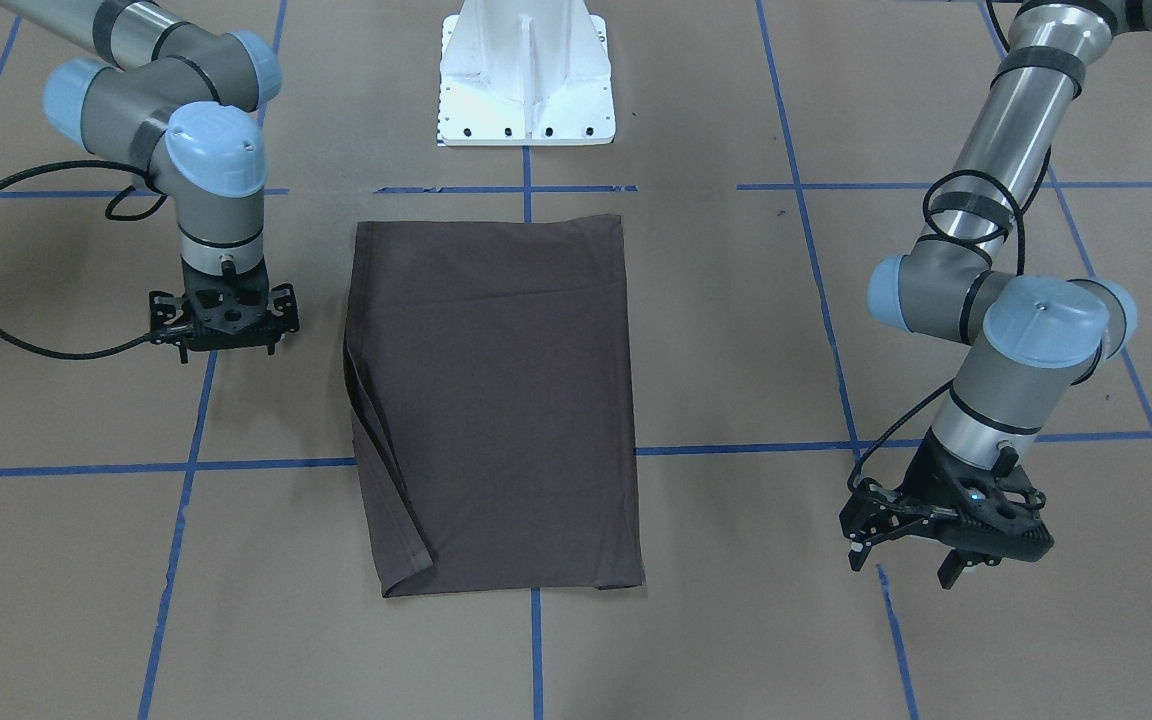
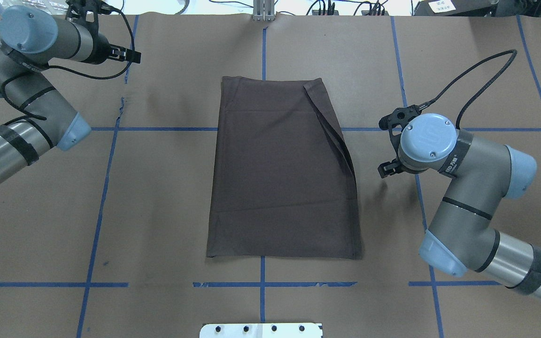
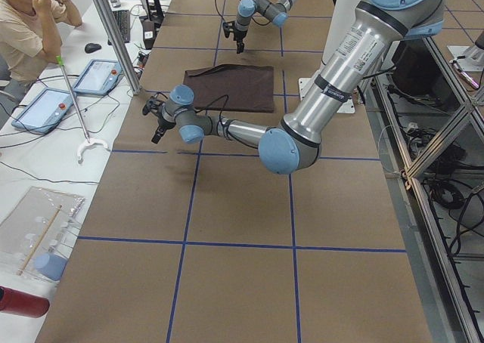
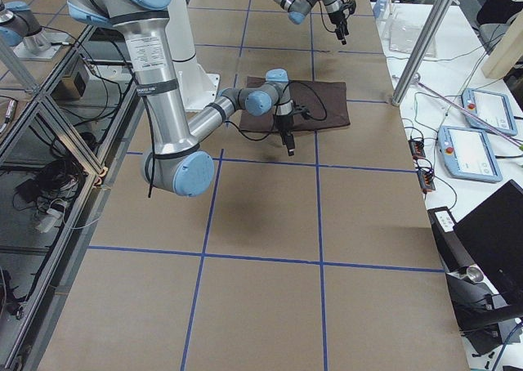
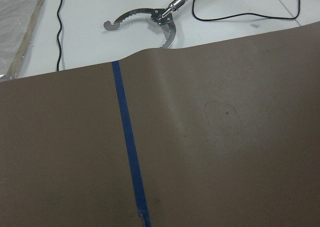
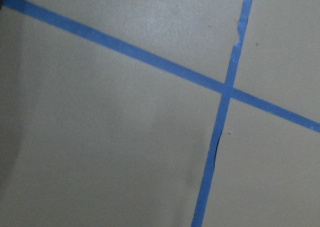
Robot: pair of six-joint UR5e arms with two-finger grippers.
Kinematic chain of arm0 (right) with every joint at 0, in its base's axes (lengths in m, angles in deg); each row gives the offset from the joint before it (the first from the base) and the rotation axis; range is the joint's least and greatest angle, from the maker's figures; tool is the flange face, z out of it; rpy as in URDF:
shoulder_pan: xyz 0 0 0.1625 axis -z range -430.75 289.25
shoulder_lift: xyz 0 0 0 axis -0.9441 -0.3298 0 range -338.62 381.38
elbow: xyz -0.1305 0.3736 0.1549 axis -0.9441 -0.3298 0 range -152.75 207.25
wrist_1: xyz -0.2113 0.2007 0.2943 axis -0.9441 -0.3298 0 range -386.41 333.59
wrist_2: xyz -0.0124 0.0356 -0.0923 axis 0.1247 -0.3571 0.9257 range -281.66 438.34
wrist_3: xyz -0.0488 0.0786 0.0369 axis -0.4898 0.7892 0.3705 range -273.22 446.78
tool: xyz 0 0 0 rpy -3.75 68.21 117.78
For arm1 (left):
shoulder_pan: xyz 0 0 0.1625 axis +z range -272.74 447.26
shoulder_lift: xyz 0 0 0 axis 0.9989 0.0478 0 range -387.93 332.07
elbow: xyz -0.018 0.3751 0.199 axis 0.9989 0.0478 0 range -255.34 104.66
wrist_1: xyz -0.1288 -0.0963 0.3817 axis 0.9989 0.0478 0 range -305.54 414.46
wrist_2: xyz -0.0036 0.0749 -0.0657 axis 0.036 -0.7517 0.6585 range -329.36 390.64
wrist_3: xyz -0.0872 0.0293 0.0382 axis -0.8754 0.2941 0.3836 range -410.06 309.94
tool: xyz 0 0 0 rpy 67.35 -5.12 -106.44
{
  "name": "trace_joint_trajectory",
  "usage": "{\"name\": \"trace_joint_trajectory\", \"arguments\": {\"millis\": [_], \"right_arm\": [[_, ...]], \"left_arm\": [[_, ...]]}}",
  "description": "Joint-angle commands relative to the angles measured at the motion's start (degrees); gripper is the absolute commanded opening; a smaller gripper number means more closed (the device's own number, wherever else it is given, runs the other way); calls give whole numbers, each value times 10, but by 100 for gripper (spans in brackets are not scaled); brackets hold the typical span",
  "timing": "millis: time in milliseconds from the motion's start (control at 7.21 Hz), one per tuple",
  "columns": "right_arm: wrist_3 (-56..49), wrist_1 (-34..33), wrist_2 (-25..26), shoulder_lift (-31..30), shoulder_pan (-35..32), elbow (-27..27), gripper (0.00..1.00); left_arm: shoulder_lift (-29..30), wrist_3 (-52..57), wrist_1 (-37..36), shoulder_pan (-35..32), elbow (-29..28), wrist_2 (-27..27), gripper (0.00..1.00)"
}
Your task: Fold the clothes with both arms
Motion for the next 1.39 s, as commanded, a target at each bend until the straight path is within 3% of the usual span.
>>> {"name": "trace_joint_trajectory", "arguments": {"millis": [0,139,416,693,1248], "right_arm": [[5,6,-36,69,-30,-20,100],[13,7,-37,123,-32,-58,100],[13,9,-37,168,-29,-106,100],[6,10,-36,181,-12,-146,100],[0,3,-37,174,15,-155,100]], "left_arm": [[0,-2,-2,5,13,0,100],[0,-25,4,11,16,0,100],[-1,-28,6,13,25,-1,100],[-4,-28,7,15,40,-1,100],[-4,-26,7,16,41,-2,100]]}}
